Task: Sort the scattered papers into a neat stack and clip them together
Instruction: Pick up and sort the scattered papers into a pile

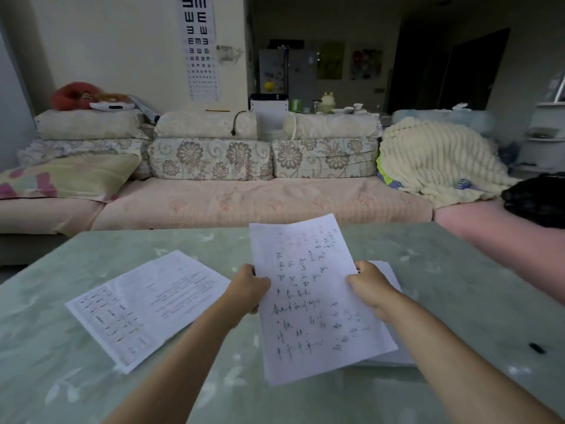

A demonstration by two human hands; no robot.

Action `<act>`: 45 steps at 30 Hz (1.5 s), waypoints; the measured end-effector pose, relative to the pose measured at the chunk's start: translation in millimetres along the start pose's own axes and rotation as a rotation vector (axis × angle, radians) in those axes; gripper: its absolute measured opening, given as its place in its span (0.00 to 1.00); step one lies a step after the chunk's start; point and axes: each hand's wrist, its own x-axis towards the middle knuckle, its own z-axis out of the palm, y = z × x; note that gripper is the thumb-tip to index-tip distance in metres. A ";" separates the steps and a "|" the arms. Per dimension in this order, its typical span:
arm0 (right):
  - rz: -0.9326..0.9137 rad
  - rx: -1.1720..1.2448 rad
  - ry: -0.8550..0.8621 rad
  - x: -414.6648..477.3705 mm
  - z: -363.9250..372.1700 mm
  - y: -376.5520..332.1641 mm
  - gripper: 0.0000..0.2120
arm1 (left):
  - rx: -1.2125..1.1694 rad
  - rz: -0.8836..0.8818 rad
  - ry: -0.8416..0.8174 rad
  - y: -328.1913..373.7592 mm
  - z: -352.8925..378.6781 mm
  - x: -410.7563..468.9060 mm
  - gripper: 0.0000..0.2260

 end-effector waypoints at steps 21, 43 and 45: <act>0.132 -0.508 0.063 48.2 -84.2 106.3 0.15 | 0.380 0.039 -0.028 1.8 144.2 62.5 0.11; -0.377 -0.599 -0.376 15.2 231.4 -56.7 0.25 | 0.906 0.039 0.288 -155.5 -169.1 16.9 0.26; -0.428 -0.660 -0.427 14.1 264.4 -66.5 0.34 | 0.938 -0.075 0.215 -174.5 -199.9 12.1 0.33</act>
